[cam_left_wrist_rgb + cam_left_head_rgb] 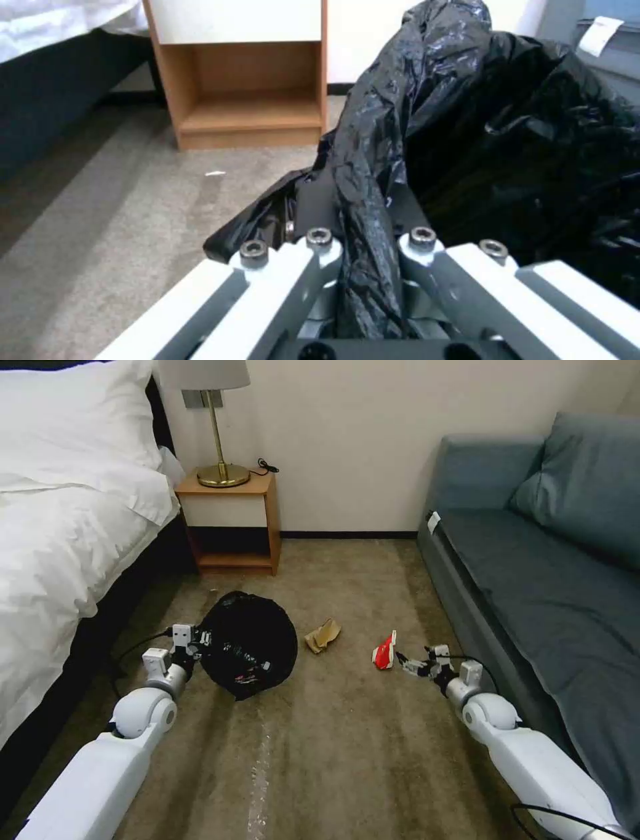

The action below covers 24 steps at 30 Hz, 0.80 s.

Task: Pick up the trash bin, then pick up the garbage on the floor and place it into the trash bin.

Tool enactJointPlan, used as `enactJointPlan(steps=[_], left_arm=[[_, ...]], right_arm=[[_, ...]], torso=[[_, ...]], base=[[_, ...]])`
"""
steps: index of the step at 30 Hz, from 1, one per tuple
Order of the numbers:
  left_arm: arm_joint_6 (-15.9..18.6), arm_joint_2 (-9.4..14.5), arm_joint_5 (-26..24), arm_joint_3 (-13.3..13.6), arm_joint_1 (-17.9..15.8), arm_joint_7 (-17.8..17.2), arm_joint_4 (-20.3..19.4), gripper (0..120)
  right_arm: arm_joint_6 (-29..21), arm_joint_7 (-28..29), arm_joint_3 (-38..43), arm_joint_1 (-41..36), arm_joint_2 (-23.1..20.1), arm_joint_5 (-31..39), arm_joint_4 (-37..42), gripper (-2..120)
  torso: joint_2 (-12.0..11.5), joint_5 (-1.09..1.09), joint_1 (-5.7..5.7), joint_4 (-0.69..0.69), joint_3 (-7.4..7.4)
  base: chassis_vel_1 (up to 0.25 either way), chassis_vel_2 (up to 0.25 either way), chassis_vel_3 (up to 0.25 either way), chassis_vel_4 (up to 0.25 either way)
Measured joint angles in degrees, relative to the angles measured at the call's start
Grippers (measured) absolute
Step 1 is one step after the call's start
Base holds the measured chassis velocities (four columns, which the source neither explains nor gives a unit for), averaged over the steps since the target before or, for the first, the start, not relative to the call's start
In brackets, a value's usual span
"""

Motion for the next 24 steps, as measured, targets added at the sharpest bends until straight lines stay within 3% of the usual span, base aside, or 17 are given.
enactJointPlan(steps=[12, 24], left_arm=[[-0.3, -0.5, 0.2, -1.7, 0.6, 0.4, 0.0, 4], [-0.3, -0.3, 0.3, -1.6, 0.7, 0.5, 0.3, 4]], right_arm=[[1.4, -1.3, 1.4, 1.7, 3.1, -0.3, -4.2, 100], [2.5, -2.7, 1.5, 1.6, 4.9, -1.4, -6.6, 100]], torso=[[0.0, 0.0, 0.0, 0.01, 0.0], [0.0, 0.0, 0.0, 0.0, 0.0]], base=[[0.0, 0.0, 0.0, 0.0], [0.0, 0.0, 0.0, 0.0]])
